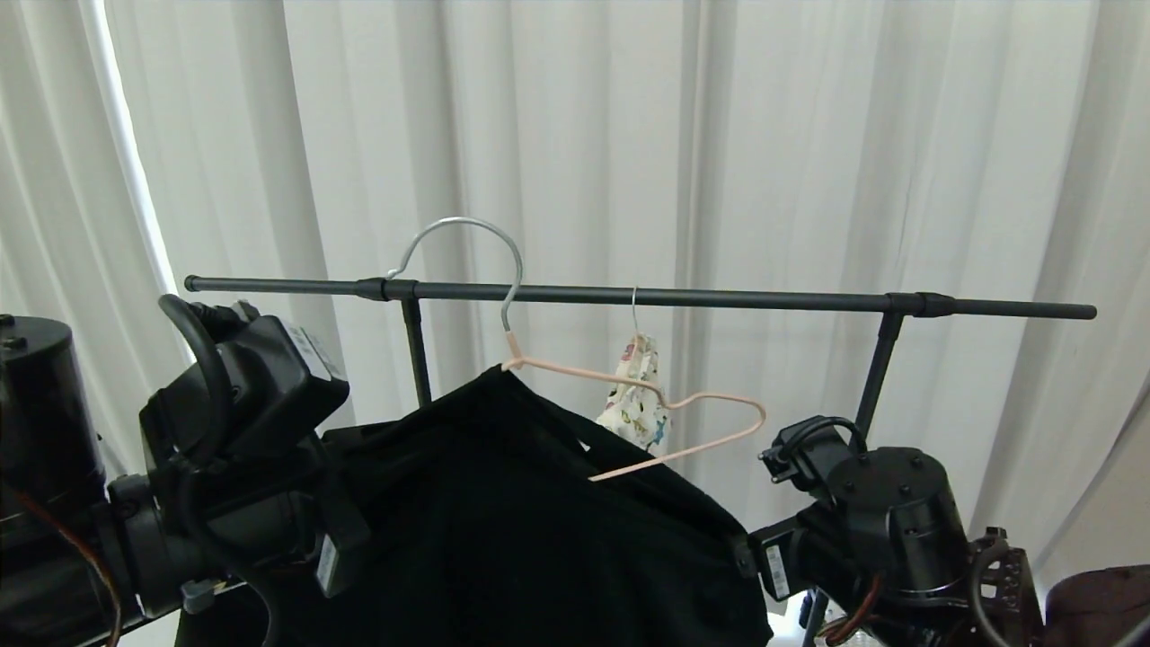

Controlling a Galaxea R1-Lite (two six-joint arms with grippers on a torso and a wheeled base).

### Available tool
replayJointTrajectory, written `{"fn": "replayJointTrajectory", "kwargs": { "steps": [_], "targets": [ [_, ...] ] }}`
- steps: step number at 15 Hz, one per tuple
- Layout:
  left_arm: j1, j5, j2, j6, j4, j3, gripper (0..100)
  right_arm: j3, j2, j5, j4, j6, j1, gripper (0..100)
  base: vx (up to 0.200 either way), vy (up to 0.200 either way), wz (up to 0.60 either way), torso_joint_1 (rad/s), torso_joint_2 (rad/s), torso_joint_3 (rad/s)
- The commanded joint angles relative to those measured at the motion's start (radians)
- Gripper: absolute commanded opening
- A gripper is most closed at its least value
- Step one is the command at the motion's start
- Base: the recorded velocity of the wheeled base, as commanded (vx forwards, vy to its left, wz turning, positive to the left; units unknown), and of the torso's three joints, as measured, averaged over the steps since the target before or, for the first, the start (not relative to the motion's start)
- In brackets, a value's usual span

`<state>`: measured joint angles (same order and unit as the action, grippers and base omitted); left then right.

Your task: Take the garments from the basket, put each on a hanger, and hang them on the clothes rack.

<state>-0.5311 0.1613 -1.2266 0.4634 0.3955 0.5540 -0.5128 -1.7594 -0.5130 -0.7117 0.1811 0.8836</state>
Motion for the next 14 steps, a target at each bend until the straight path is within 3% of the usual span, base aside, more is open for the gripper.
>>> {"fn": "replayJointTrajectory", "kwargs": {
  "steps": [1,4,6,12,14],
  "targets": [
    [0.002,0.017,0.032,0.000,0.000,-0.032,0,0.005,0.027,-0.001,0.000,-0.011,-0.055,100,0.000,0.000,0.00,0.000,0.00,0.000],
    [-0.001,0.043,0.091,0.003,-0.001,-0.126,0,-0.007,0.032,0.010,-0.057,-0.064,-0.152,100,0.000,0.000,0.00,0.000,0.00,0.000],
    [-0.001,0.080,0.099,0.003,-0.001,-0.140,0,-0.007,0.031,0.013,-0.068,-0.072,-0.160,100,0.000,0.000,0.00,0.000,0.00,0.000],
    [0.002,0.090,0.098,0.004,-0.001,-0.166,0,-0.009,0.034,0.027,-0.068,-0.072,-0.181,100,0.000,0.000,0.00,0.000,0.00,0.000],
    [0.010,0.092,0.090,0.004,-0.001,-0.189,0,-0.004,0.089,0.157,-0.069,-0.068,-0.186,100,0.000,0.000,0.00,0.000,0.00,0.000]
  ]
}}
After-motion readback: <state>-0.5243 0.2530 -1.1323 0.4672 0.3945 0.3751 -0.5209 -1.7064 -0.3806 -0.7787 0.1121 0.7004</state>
